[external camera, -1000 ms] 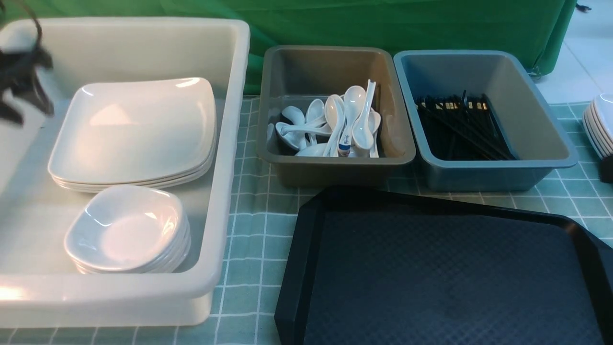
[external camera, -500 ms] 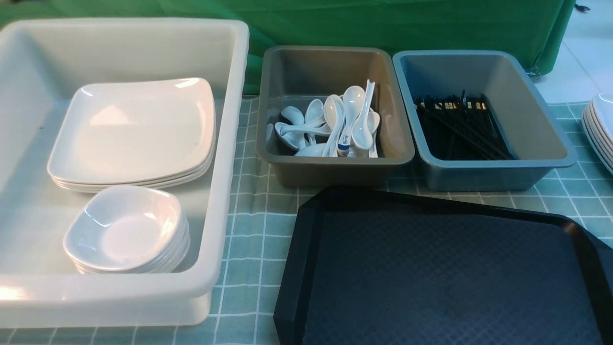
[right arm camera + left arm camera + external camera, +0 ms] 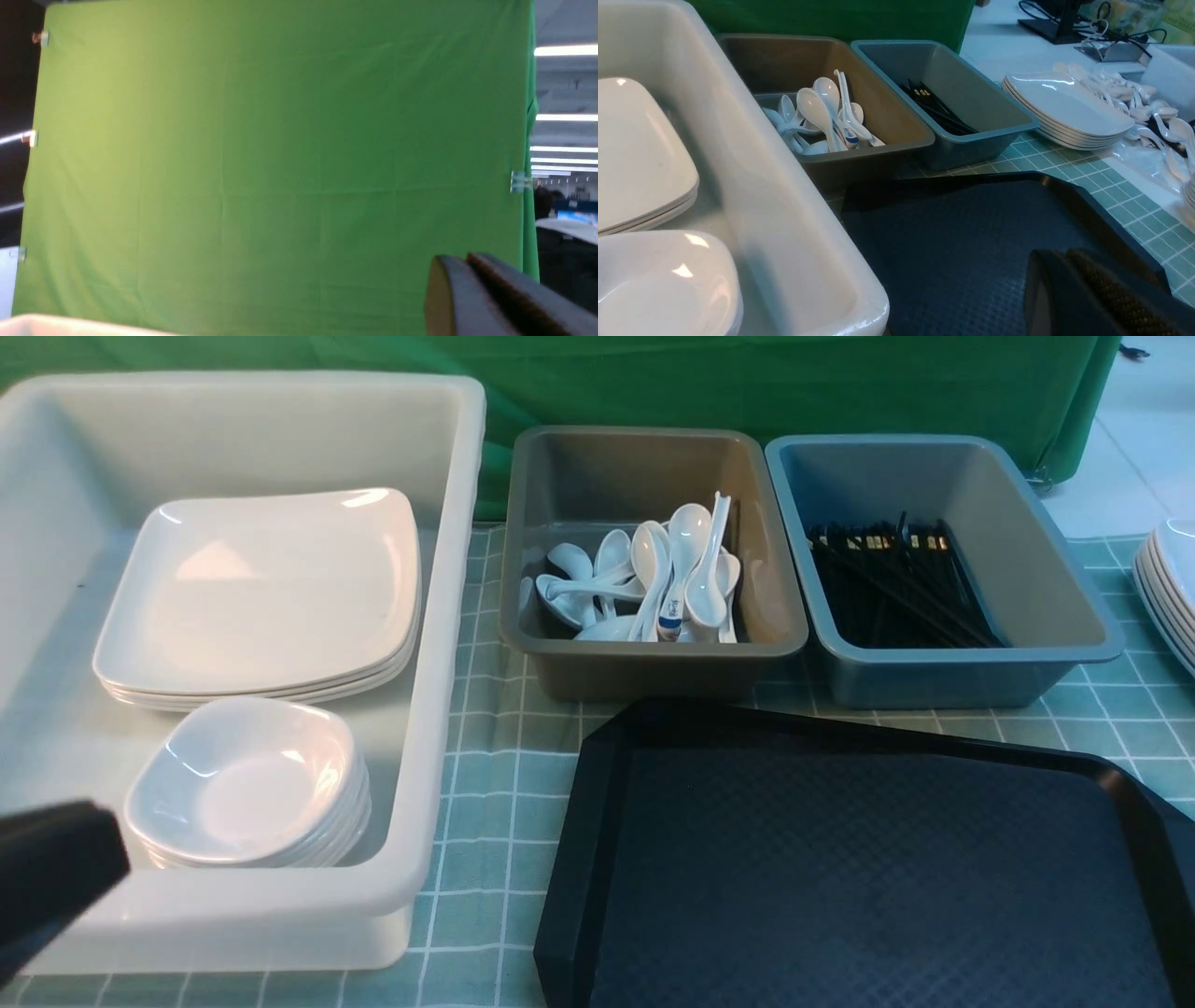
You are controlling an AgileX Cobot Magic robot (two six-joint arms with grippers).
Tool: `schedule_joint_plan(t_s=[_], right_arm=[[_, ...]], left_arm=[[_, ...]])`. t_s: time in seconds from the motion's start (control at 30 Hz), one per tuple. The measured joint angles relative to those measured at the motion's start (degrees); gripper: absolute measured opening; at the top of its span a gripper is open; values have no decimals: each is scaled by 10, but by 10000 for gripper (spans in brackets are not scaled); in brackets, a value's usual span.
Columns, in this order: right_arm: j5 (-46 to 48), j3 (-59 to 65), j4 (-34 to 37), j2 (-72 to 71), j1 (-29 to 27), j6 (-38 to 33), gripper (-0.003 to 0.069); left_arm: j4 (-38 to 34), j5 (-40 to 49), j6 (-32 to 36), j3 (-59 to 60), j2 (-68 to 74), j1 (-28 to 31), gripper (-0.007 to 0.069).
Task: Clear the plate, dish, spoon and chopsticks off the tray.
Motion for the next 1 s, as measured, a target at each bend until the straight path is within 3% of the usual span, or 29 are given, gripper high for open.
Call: schedule_joint_plan(t_s=[0.2,0.63,0.8,1.0], right_arm=[[-8,1,0,-1,0,0,180],[-9,1,0,-1,0,0,216],[-10,1,0,-1,0,0,223],[-10,1,0,-1,0,0,235]], left_arm=[[-1,-16,1,31,-46,0,10],[23,-26,21,32,-47,0,13],[56,-109,37,77,-66,10,13],[104,-251,19,247,-152,113,13]])
